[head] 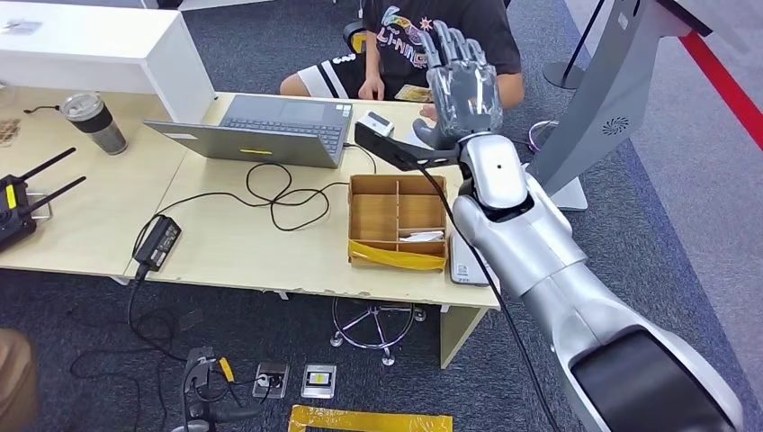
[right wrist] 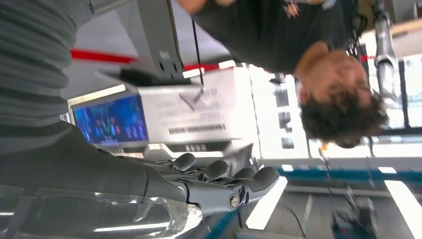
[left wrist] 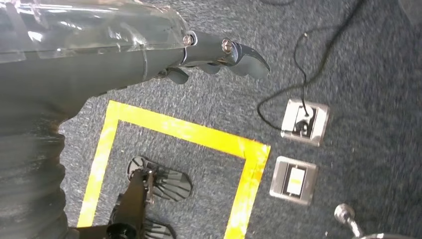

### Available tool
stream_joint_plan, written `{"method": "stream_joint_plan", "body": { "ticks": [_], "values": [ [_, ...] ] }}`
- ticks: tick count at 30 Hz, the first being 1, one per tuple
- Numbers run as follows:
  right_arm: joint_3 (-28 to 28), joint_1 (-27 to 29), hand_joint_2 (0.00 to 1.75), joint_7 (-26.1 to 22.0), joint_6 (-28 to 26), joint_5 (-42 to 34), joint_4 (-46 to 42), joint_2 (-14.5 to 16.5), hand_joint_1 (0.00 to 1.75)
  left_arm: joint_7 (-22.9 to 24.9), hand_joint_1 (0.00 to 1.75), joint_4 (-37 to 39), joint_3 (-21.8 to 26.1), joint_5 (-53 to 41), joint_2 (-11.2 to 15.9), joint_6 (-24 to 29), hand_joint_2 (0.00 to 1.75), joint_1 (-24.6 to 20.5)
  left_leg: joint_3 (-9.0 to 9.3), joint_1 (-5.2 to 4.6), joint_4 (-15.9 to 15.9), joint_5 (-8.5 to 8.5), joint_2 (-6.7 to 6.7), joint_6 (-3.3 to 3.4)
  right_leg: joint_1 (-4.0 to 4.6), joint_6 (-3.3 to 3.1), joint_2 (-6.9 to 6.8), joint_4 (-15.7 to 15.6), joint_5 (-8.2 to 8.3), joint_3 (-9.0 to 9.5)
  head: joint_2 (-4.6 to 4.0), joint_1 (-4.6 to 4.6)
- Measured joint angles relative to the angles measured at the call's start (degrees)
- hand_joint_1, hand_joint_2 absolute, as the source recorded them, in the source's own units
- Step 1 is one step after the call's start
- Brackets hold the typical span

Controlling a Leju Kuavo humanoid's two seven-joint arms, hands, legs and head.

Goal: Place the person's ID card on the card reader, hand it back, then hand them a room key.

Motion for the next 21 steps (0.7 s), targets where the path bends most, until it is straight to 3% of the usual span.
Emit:
{"method": "stream_joint_plan", "body": {
  "ticks": [5, 11, 17, 21],
  "values": [
    [-11.8, 12.7, 1.75, -2.5, 3.1, -14.3, -12.3, -8.2, 0.00, -2.0, 0.00, -0.5, 0.0, 2.4, 1.8, 1.0, 1.75, 2.0, -0.05, 0.00, 0.0, -0.03, -0.15, 0.03, 0.00, 0.01, -0.21, -0.1, -0.01, 0.05, 0.00, 0.03],
    [-20.3, 23.2, 1.75, -6.4, 2.1, -43.3, -13.5, -14.7, 0.00, -3.6, 0.00, -0.7, 0.0, 5.2, 4.1, 3.7, 1.75, 3.6, 0.03, 0.00, 0.0, -0.17, 0.11, 0.05, -0.01, 0.02, 0.03, -0.1, -0.01, 0.04, 0.00, -0.01],
    [-27.8, 30.3, 1.75, -11.0, 5.0, -73.7, -9.9, -17.8, 0.00, -4.0, 0.00, -0.8, 0.0, 9.1, 5.8, 5.4, 1.75, 5.8, -0.05, 0.04, 0.0, -0.17, 0.12, 0.04, 0.03, 0.00, 0.03, -0.1, -0.04, -0.03, 0.00, -0.01],
    [-31.2, 34.0, 1.75, -8.9, 8.6, -86.4, -5.1, -17.9, 0.00, -4.0, 0.00, -0.7, 0.0, 10.1, 6.4, 5.9, 1.75, 6.4, -0.07, 0.04, 0.0, -0.17, 0.09, 0.04, 0.04, -0.01, 0.01, -0.1, -0.05, -0.02, 0.00, -0.01]
  ]
}}
